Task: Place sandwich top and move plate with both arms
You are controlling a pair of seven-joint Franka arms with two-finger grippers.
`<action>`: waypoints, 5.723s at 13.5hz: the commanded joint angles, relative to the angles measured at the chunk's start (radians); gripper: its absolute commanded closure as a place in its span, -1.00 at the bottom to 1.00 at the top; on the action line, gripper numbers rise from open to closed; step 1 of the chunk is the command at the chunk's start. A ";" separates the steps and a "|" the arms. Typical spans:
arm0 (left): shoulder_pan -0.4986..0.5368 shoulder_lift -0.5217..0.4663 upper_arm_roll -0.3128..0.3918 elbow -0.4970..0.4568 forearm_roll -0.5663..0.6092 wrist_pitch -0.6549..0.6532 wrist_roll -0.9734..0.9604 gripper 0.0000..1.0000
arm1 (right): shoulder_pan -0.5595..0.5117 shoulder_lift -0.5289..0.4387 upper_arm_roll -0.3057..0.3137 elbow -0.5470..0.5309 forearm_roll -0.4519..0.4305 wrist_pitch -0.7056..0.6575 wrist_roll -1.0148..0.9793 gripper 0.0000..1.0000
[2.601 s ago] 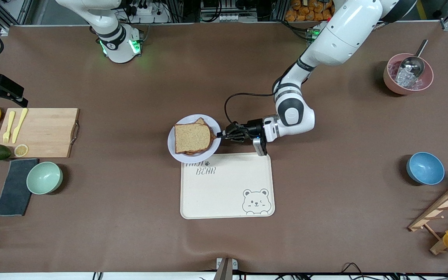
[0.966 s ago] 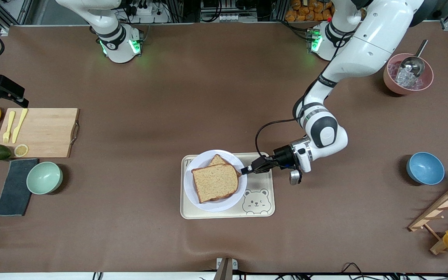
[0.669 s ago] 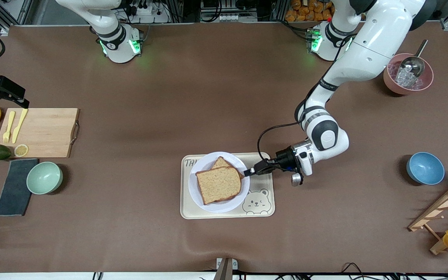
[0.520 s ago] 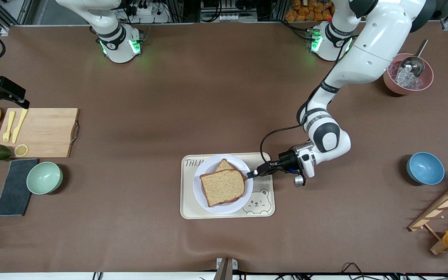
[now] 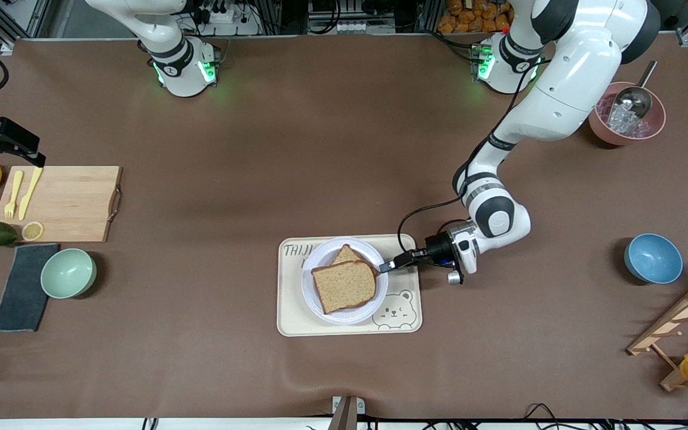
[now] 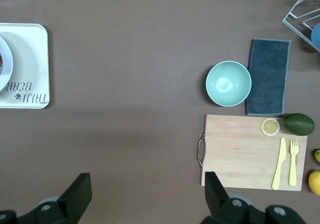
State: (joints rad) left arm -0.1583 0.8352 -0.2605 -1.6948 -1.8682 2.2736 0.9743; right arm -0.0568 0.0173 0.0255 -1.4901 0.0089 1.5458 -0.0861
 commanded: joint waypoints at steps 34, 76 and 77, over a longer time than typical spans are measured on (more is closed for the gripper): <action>0.143 -0.346 0.096 0.069 1.161 -0.098 -0.816 -1.00 | -0.054 0.029 0.007 0.019 -0.015 0.045 -0.034 -1.00; 0.086 -0.899 0.291 0.077 1.880 -0.720 -1.003 -1.00 | -0.077 0.033 0.007 0.033 -0.004 0.043 -0.041 -1.00; 0.086 -0.925 0.291 0.037 1.880 -0.689 -1.002 -1.00 | -0.077 0.033 0.007 0.033 -0.004 0.042 -0.041 -1.00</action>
State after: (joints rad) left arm -0.0578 -0.0143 0.0178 -1.5599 0.0310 1.5302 -0.0081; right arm -0.1142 0.0473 0.0178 -1.4645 0.0018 1.5914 -0.1136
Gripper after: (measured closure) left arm 0.000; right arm 0.000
